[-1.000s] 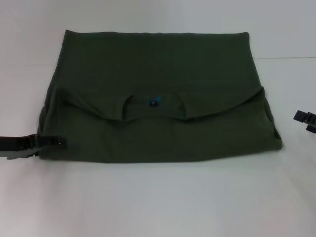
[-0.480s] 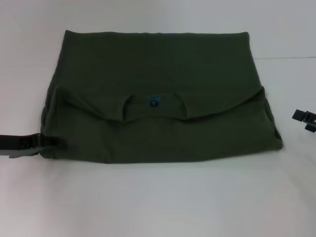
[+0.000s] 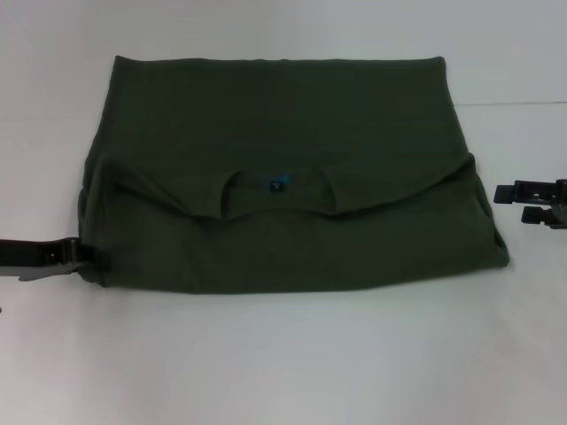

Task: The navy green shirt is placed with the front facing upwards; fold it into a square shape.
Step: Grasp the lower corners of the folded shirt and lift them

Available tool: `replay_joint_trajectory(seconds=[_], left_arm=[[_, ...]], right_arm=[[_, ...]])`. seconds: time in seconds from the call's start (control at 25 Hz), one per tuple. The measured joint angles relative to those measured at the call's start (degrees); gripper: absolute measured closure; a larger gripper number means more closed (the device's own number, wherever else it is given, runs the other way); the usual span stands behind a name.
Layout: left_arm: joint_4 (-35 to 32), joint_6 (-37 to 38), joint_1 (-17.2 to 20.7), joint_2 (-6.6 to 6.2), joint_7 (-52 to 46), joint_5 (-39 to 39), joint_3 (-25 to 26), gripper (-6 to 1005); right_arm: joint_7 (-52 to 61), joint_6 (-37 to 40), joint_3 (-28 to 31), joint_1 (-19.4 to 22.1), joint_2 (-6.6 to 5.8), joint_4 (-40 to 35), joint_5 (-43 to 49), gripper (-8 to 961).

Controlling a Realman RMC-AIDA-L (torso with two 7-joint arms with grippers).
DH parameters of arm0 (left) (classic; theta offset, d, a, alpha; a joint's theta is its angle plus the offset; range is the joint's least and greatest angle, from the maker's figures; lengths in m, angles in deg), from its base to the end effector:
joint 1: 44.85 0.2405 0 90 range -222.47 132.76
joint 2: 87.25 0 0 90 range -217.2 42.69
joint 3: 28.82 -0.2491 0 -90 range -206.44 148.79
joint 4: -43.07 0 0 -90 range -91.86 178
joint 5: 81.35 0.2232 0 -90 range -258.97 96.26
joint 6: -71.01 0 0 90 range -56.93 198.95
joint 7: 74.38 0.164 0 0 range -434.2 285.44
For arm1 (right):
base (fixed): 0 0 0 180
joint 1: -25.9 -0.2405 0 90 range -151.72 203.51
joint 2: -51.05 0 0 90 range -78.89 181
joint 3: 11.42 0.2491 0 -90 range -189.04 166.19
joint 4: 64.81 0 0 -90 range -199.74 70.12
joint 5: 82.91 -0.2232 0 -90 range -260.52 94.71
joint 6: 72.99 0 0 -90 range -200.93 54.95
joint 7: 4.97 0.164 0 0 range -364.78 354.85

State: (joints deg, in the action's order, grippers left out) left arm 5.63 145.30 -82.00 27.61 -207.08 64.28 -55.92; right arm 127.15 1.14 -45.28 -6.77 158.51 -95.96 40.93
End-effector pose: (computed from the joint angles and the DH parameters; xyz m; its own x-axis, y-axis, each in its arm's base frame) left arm -0.3310 0.3841 0.0241 0.2017 0.8928 0.4028 0.9722 -0.1326 -0.1930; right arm 0.3378 0.3879 0.0639 0.0949 -0.8241 -0.5585 -0.9950 -0.0961 -0.0272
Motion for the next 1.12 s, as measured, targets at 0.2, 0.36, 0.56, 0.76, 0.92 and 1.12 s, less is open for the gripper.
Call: replay_joint_trajectory(seconds=[0.2,0.36,0.56,0.76,0.92,1.12], left_arm=[[0.0,0.2,-0.1,0.0,0.1,0.0,0.0,842],[0.0,0.4,0.2,0.1,0.6,0.0,0.0,898],[0.0,0.3,0.4,0.16,0.8,0.0,0.0,902],[0.6,0.2,0.2,0.18,1.6,0.0,-0.5,905],[0.8,0.1,0.2,0.15,1.7,0.0,-0.7,905],[0.8,0.0,0.1,0.19,1.7,0.0,-0.8,904]], right_arm=[[7.7,3.1,-1.9,-4.4,-1.76,-1.9,7.3,98],[9.7,2.9,-2.4,-6.7,-1.52,-1.8,11.2,99],[13.3,1.7,-5.6,-8.8,-0.61,-1.6,16.4,99],[15.7,2.4,-7.4,-10.2,-1.06,-2.1,17.5,98],[16.3,1.5,-7.7,-11.0,-0.78,-1.7,18.9,98],[16.4,-0.4,-8.6,-11.6,0.21,-0.8,19.6,99]])
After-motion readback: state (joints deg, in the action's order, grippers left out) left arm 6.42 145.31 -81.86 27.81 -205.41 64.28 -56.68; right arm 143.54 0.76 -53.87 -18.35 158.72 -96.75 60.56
